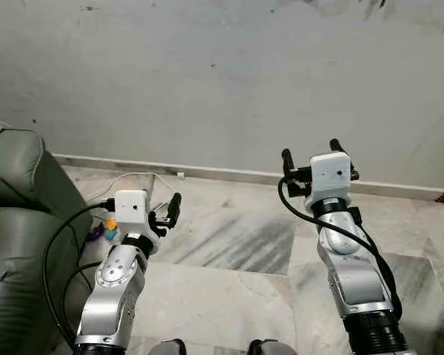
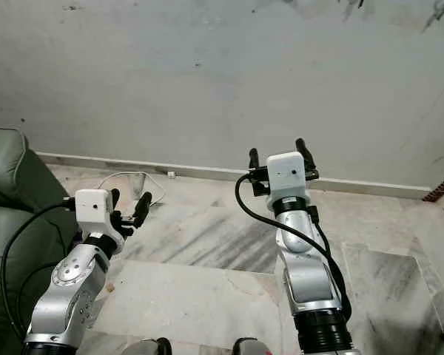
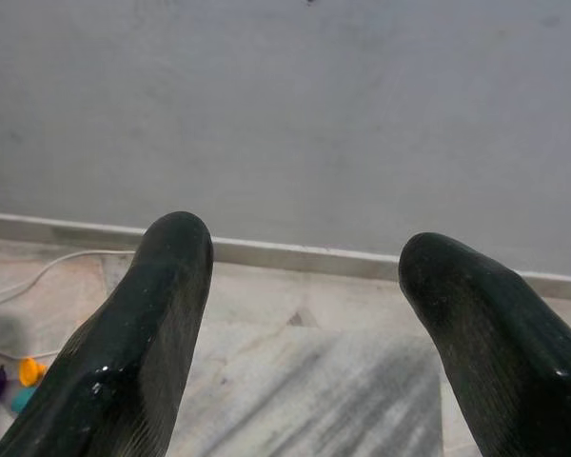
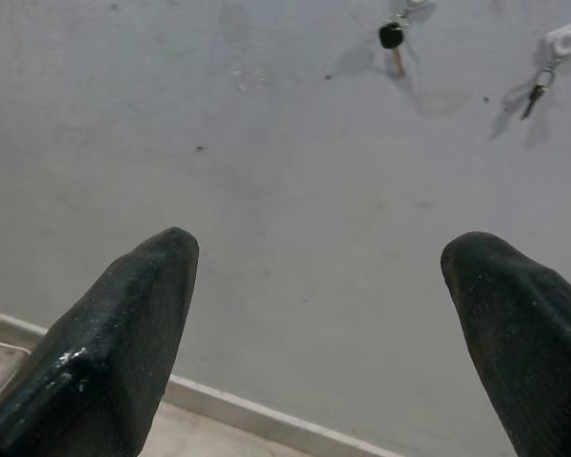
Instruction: Hang keys on a hook
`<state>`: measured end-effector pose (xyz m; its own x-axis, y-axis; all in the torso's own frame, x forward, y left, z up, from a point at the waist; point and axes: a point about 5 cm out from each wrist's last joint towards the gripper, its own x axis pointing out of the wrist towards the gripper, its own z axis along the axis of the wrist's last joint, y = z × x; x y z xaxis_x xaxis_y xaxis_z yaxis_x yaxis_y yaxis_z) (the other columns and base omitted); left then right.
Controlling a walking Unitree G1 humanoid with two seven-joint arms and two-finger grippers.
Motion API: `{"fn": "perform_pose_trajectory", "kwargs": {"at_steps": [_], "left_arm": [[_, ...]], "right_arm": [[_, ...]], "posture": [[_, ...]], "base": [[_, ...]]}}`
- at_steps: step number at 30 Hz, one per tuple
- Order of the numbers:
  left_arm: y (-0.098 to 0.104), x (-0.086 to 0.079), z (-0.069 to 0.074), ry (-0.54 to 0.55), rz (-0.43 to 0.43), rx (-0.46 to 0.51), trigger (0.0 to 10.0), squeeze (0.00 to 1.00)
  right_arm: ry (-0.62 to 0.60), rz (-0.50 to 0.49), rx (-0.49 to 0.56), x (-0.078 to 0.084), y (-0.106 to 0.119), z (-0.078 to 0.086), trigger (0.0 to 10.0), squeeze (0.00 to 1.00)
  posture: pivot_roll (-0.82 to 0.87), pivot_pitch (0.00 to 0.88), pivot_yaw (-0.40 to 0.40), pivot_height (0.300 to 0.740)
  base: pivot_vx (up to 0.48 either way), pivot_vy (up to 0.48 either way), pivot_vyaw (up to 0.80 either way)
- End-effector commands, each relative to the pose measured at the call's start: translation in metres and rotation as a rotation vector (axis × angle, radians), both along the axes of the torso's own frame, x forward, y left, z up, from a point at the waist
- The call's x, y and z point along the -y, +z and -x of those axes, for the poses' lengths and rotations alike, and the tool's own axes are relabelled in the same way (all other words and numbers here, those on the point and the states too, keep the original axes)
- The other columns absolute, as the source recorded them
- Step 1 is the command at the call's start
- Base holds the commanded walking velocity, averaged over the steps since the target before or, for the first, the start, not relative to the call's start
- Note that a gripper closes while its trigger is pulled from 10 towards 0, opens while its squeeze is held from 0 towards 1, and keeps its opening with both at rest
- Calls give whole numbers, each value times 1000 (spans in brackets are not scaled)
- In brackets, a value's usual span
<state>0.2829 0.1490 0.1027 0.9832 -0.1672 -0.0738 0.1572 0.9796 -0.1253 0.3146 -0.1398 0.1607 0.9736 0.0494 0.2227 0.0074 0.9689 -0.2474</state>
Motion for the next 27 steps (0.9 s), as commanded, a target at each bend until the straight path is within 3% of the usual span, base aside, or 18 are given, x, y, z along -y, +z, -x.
{"fn": "perform_pose_trajectory", "kwargs": {"at_steps": [1, 27], "left_arm": [[4, -1, 1, -4, -3, 27, 10000, 0], [-2, 0, 2, -1, -13, 10, 10000, 0]], "right_arm": [[17, -3, 5, -2, 1, -1, 10000, 0], [43, 8, 2, -4, -1, 0, 10000, 0]], "posture": [[57, 151, 20, 740], [56, 151, 16, 740]], "base": [[352, 0, 0], [383, 0, 0]]}}
